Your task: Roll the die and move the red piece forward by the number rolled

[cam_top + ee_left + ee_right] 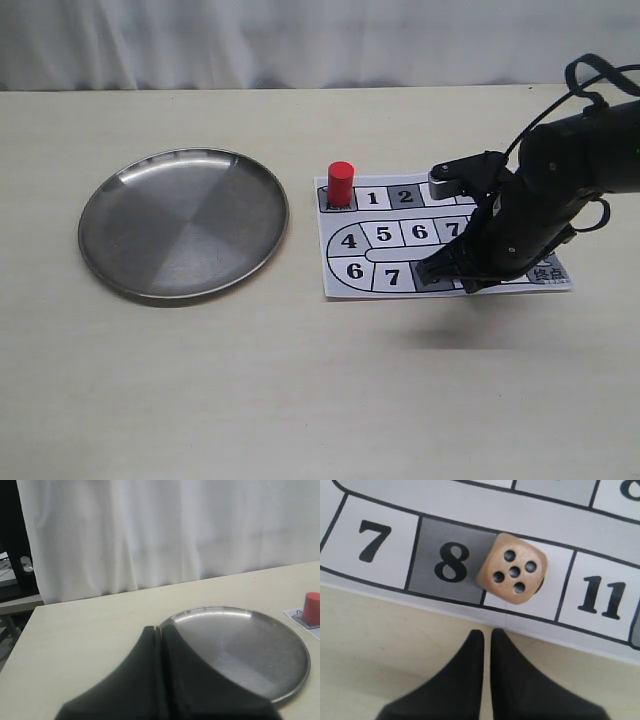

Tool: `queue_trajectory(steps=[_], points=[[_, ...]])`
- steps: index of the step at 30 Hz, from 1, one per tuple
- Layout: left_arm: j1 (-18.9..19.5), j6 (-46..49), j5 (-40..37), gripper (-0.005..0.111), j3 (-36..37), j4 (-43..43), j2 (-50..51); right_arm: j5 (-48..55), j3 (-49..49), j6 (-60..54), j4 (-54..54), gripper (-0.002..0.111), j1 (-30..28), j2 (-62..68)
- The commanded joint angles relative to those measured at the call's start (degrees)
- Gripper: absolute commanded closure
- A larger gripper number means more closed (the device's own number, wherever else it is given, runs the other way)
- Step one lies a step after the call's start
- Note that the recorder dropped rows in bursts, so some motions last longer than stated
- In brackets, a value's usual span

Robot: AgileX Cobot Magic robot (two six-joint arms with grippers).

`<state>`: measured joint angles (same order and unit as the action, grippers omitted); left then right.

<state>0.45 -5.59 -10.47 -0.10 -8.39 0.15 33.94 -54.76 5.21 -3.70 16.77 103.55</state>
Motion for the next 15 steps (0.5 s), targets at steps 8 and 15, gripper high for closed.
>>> queue_trajectory(steps=[8, 15], points=[[-0.48, -0.05, 0.53, 0.107, 0.10, 0.11, -0.15, 5.31, -9.62, -2.53, 6.02, 0.104, 0.06, -0.69], [-0.48, -0.05, 0.53, 0.107, 0.10, 0.11, -0.15, 1.28, -16.32, -17.01, 16.32, 0.097, 3.11, 0.06]])
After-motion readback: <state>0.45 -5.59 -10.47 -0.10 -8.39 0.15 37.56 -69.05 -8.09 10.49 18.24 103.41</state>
